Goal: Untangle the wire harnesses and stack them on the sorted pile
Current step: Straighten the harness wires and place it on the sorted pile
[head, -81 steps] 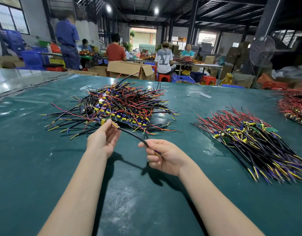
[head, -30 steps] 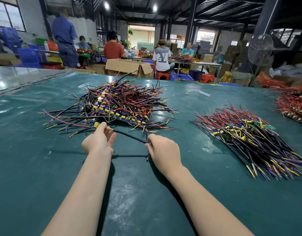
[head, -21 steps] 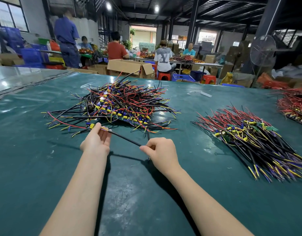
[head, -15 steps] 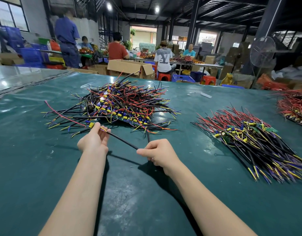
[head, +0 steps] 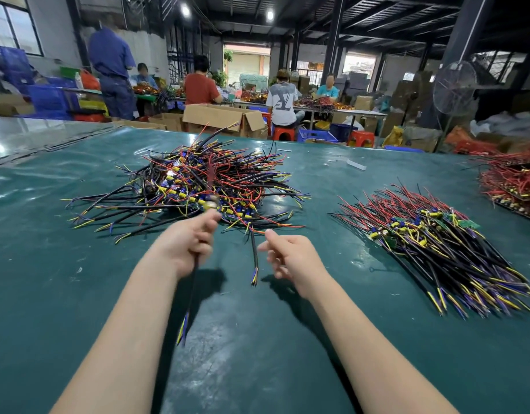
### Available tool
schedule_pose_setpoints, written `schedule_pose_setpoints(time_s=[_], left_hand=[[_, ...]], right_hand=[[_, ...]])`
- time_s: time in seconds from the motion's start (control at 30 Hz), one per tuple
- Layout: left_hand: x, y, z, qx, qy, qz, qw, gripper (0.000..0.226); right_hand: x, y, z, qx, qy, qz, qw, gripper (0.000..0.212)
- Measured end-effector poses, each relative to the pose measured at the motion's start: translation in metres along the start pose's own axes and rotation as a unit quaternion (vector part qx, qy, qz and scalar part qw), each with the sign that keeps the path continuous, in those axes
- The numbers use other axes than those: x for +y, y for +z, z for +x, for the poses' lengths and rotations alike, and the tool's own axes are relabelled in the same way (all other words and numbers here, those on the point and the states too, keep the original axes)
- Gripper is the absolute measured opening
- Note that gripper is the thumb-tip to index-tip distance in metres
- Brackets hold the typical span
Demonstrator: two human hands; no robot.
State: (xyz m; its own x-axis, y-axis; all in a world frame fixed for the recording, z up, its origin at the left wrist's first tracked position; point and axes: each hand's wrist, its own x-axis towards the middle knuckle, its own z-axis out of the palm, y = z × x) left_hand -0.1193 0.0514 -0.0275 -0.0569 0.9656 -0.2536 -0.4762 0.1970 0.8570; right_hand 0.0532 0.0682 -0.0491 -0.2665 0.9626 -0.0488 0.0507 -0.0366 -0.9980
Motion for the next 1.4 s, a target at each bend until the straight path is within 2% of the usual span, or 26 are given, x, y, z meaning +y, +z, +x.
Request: schedule_pose_setpoints(time_s=[0.07,0.1,0.2,0.37,0.5,0.67,0.83,1.0,1.07,1.17,1.23,1.3,1.37,1.4], left_hand=[[-0.012,0.021,-0.003,-0.028,0.034,0.237,0.97,0.019],[-0.018,0.029,-0.004,-0.04,0.061,0.31,0.948,0.021],[-0.023,0.037,-0.004,-0.044,0.104,0.362,0.925,0.025],[-0.03,0.033,-0.008,-0.02,0.151,0.433,0.888,0.026],[-0.031,0.033,-0.007,-0.024,0.139,0.447,0.883,0.022],[-0.032,0.036,-0.005,-0.027,0.122,0.418,0.9,0.025],[-0.037,0.04,-0.006,-0.032,0.123,0.472,0.872,0.024],[-0.036,0.04,-0.006,-0.016,0.119,0.44,0.89,0.023],[-0.037,0.041,-0.006,-0.035,0.112,0.444,0.888,0.023],[-0.032,0.038,-0.006,-0.079,0.094,0.408,0.905,0.025],[-0.027,0.033,-0.006,-0.122,0.061,0.38,0.915,0.027],[-0.023,0.027,-0.011,-0.171,0.009,0.381,0.909,0.032],[-0.02,0.021,-0.016,-0.198,-0.033,0.392,0.898,0.032],[-0.017,0.019,-0.017,-0.182,-0.041,0.373,0.909,0.027]], right_hand=[[0.001,0.005,0.0,-0.001,-0.009,0.079,0.997,0.026],[0.001,0.007,0.0,-0.008,-0.014,0.117,0.993,0.024],[-0.004,0.001,0.002,0.006,-0.023,0.179,0.984,0.022],[0.002,0.004,0.001,0.047,0.032,0.245,0.968,0.02],[-0.001,0.002,0.001,0.07,0.053,0.283,0.955,0.019],[-0.002,-0.001,0.002,0.115,0.068,0.253,0.958,0.017],[0.001,0.0,0.003,0.172,0.059,0.236,0.955,0.025],[-0.002,-0.003,0.003,0.134,0.036,0.228,0.964,0.021],[0.001,-0.004,0.004,0.124,0.011,0.198,0.972,0.024],[0.002,-0.011,0.007,0.132,-0.006,0.187,0.973,0.024],[0.0,-0.026,0.011,0.17,-0.008,0.21,0.963,0.023],[0.004,-0.045,0.013,0.243,-0.005,0.254,0.936,0.024],[0.009,-0.067,0.013,0.34,-0.003,0.312,0.887,0.025],[0.011,-0.076,0.012,0.388,-0.007,0.33,0.86,0.026]])
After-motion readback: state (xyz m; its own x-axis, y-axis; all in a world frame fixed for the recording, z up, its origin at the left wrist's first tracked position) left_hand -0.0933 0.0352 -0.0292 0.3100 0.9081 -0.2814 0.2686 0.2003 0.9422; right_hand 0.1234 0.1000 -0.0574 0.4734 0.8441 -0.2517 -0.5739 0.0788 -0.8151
